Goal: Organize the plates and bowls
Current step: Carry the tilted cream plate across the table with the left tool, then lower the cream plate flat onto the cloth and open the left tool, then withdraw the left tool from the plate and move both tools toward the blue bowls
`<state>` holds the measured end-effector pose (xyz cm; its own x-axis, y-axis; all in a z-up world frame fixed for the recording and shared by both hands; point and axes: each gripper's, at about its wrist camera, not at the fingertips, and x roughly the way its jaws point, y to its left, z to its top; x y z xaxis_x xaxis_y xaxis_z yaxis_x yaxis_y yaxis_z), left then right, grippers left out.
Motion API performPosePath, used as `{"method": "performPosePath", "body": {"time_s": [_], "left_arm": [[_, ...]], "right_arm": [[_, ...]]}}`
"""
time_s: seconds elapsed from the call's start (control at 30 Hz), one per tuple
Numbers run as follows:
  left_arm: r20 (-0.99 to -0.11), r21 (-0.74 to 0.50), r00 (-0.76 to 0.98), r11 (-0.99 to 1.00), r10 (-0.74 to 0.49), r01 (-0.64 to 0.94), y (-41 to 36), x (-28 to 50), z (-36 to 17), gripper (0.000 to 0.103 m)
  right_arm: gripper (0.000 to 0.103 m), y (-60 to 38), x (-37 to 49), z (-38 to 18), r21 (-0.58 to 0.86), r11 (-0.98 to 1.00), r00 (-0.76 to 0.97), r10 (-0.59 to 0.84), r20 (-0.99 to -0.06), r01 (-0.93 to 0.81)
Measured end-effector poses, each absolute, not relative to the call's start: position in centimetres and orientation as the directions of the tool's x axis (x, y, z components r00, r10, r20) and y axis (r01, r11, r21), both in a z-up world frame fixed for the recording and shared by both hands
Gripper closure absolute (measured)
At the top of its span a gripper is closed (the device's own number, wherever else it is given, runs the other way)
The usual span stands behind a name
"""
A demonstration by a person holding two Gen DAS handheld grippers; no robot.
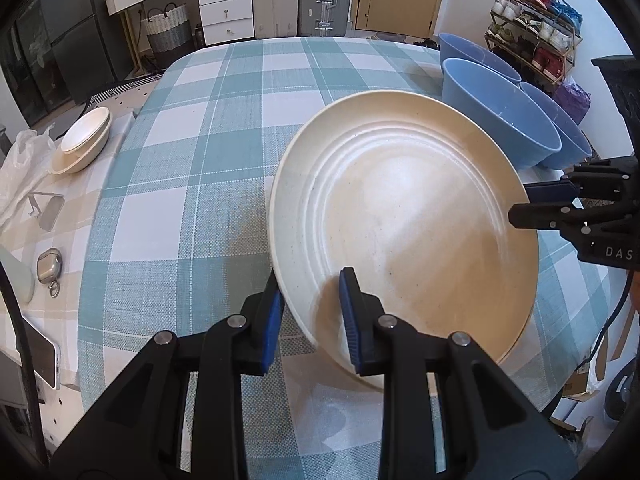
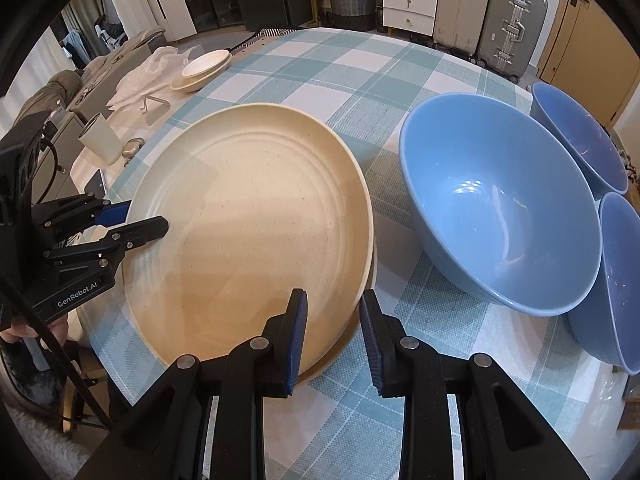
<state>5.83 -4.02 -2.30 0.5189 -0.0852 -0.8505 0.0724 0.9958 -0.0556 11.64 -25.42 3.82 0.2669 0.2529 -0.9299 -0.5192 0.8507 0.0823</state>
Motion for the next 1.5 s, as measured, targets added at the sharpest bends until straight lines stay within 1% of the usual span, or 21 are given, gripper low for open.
{"method": "performPosePath", "body": {"time_s": [0.17, 0.4, 0.63, 0.7, 0.73, 0.8, 0.83, 0.87, 0.9, 0.93, 0.97, 1.0, 1.03, 1.07, 1.17, 1.2, 1.27, 1.33, 1.37, 1.43, 1.5], "left_arm": [[-0.856, -0.058, 0.51, 0.995, -0.089, 0.078, -4.3, 6.0, -2.8, 0.079], [-0.858, -0.027, 0.509, 0.996, -0.069, 0.091, -4.6, 6.0, -3.3, 0.078], [-0.864, -0.009, 0.501, 0.996, -0.053, 0.089, -4.7, 6.1, -3.7, 0.078], [-0.865, -0.012, 0.499, 0.996, -0.054, 0.087, -4.6, 6.2, -3.8, 0.078], [-0.866, -0.014, 0.497, 0.996, -0.056, 0.087, -4.6, 6.2, -3.8, 0.077], [-0.867, -0.025, 0.493, 0.995, -0.069, 0.094, -4.5, 6.2, -3.7, 0.072], [-0.867, -0.033, 0.492, 0.995, -0.077, 0.097, -4.4, 6.2, -3.6, 0.071], [-0.867, -0.04, 0.492, 0.994, -0.084, 0.098, -4.4, 6.1, -3.5, 0.067], [-0.865, -0.047, 0.493, 0.994, -0.091, 0.101, -4.4, 6.1, -3.4, 0.062], [-0.864, -0.051, 0.495, 0.994, -0.095, 0.101, -4.4, 6.0, -3.3, 0.06], [-0.862, -0.058, 0.497, 0.993, -0.101, 0.101, -4.3, 6.1, -3.1, 0.054], [-0.86, -0.062, 0.499, 0.993, -0.105, 0.101, -4.3, 6.0, -2.9, 0.043], [-0.857, -0.068, 0.503, 0.993, -0.11, 0.102, -4.3, 6.0, -2.6, 0.037], [-0.852, -0.073, 0.511, 0.992, -0.116, 0.104, -4.4, 5.9, -2.3, 0.027], [-0.835, -0.086, 0.531, 0.988, -0.143, 0.131, -4.7, 5.7, -1.3, 0.026], [-0.829, -0.089, 0.538, 0.987, -0.15, 0.138, -4.8, 5.7, -1.0, 0.024], [-0.819, -0.097, 0.551, 0.985, -0.161, 0.144, -4.9, 5.7, -0.3, 0.021], [-0.807, -0.112, 0.563, 0.983, -0.175, 0.146, -5.0, 5.7, 0.5, 0.013], [-0.797, -0.122, 0.575, 0.982, -0.185, 0.147, -5.0, 5.7, 0.9, 0.001], [-0.778, -0.134, 0.598, 0.98, -0.194, 0.144, -5.0, 5.6, 1.7, 0.002], [-0.77, -0.138, 0.606, 0.979, -0.2, 0.148, -5.1, 5.8, 2.5, 0.002]], "right_arm": [[0.074, -25.4, 11.4, 3.4, 0.063, 0.85, 0.265, 0.233, -0.936, -0.523], [0.073, -25.2, 11.3, 2.8, 0.039, 0.847, 0.269, 0.212, -0.94, -0.529], [0.072, -25.4, 11.2, 2.7, 0.041, 0.845, 0.274, 0.218, -0.937, -0.533], [0.071, -25.4, 11.1, 2.7, 0.038, 0.844, 0.277, 0.218, -0.936, -0.535], [0.068, -25.4, 11.1, 2.7, 0.041, 0.843, 0.276, 0.221, -0.935, -0.536], [0.062, -25.4, 11.0, 2.7, 0.056, 0.839, 0.27, 0.236, -0.934, -0.541], [0.055, -25.3, 10.9, 2.9, 0.072, 0.833, 0.267, 0.255, -0.929, -0.548], [0.049, -25.3, 10.8, 3.0, 0.09, 0.826, 0.26, 0.276, -0.925, -0.556], [0.046, -25.2, 10.6, 3.0, 0.101, 0.821, 0.254, 0.288, -0.923, -0.562], [0.04, -25.1, 10.4, 3.1, 0.105, 0.816, 0.252, 0.295, -0.922, -0.569], [0.035, -25.0, 10.4, 3.2, 0.107, 0.812, 0.252, 0.3, -0.92, -0.573], [0.033, -24.9, 10.3, 3.3, 0.113, 0.81, 0.251, 0.307, -0.918, -0.576], [0.03, -24.9, 10.2, 3.4, 0.121, 0.807, 0.249, 0.315, -0.916, -0.578], [0.026, -24.9, 10.2, 3.5, 0.125, 0.805, 0.248, 0.321, -0.914, -0.58], [0.02, -25.0, 10.2, 4.0, 0.132, 0.807, 0.261, 0.334, -0.906, -0.576], [0.02, -25.1, 10.3, 4.2, 0.132, 0.808, 0.266, 0.337, -0.903, -0.574], [0.015, -25.4, 10.3, 4.9, 0.133, 0.811, 0.285, 0.346, -0.894, -0.57], [0.01, -25.8, 10.2, 5.7, 0.136, 0.815, 0.307, 0.36, -0.881, -0.564], [0.007, -26.0, 10.2, 6.1, 0.135, 0.817, 0.317, 0.362, -0.877, -0.561], [0.003, -26.4, 10.1, 6.8, 0.125, 0.823, 0.345, 0.363, -0.866, -0.553], [0.002, -26.9, 10.1, 7.7, 0.116, 0.83, 0.37, 0.363, -0.855, -0.546]]}}
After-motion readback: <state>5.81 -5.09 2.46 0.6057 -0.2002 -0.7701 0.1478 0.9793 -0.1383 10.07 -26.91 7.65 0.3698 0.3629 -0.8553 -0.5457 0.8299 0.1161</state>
